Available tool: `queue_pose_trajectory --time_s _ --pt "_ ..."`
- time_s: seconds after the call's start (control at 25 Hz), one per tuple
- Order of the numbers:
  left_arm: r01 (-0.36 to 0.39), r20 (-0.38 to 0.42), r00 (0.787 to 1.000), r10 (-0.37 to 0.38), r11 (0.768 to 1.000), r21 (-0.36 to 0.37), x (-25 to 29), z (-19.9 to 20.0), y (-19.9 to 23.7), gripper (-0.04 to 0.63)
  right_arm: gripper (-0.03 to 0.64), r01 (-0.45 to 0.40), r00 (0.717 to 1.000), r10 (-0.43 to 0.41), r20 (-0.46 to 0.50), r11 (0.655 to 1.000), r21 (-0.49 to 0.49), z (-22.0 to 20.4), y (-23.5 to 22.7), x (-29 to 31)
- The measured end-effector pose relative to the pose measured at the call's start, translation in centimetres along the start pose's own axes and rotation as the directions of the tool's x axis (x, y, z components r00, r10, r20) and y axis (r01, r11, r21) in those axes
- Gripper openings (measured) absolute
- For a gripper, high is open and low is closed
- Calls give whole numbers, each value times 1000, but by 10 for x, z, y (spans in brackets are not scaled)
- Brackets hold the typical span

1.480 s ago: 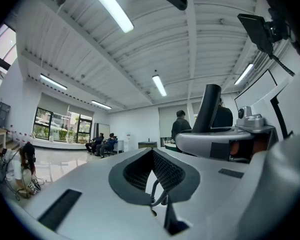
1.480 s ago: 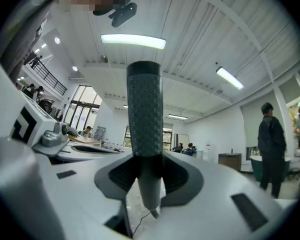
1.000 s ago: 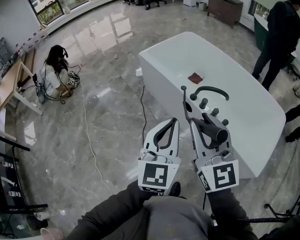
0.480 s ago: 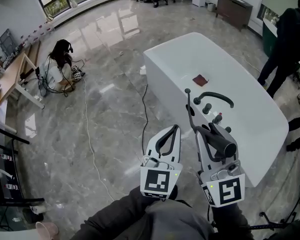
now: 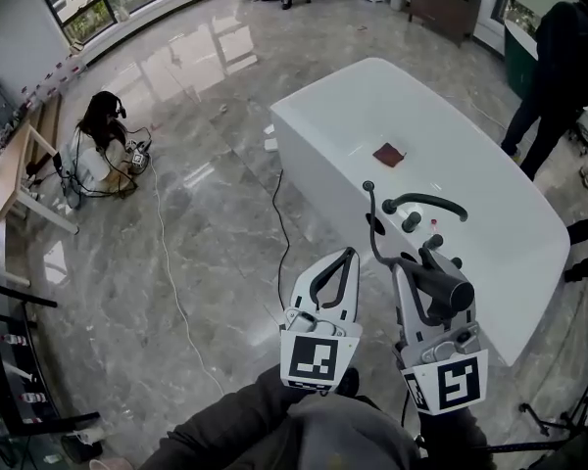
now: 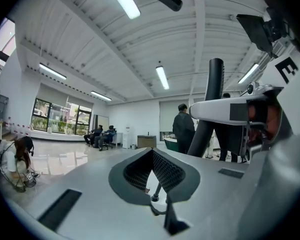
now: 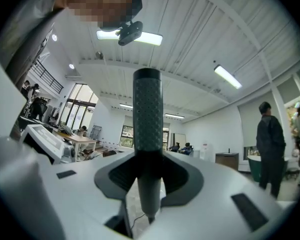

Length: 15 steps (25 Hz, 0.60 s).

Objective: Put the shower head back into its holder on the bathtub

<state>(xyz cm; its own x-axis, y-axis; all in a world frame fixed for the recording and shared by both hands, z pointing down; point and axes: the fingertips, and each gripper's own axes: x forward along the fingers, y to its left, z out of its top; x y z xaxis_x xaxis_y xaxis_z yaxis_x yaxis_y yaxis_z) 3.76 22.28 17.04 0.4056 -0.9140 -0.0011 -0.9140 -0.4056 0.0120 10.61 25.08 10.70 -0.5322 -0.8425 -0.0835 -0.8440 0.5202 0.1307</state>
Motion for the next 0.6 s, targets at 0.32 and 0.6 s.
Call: queue_pose_trajectory --time_s 0.32,0.6 --pt "25 4 1000 -25 1000 -7 18 -8 33 3 129 37 999 -37 -18 999 -11 -10 -4 37" --pt "56 -5 998 -56 998 -28 32 -11 46 3 129 58 998 -58 -25 998 -20 -8 -5 56"
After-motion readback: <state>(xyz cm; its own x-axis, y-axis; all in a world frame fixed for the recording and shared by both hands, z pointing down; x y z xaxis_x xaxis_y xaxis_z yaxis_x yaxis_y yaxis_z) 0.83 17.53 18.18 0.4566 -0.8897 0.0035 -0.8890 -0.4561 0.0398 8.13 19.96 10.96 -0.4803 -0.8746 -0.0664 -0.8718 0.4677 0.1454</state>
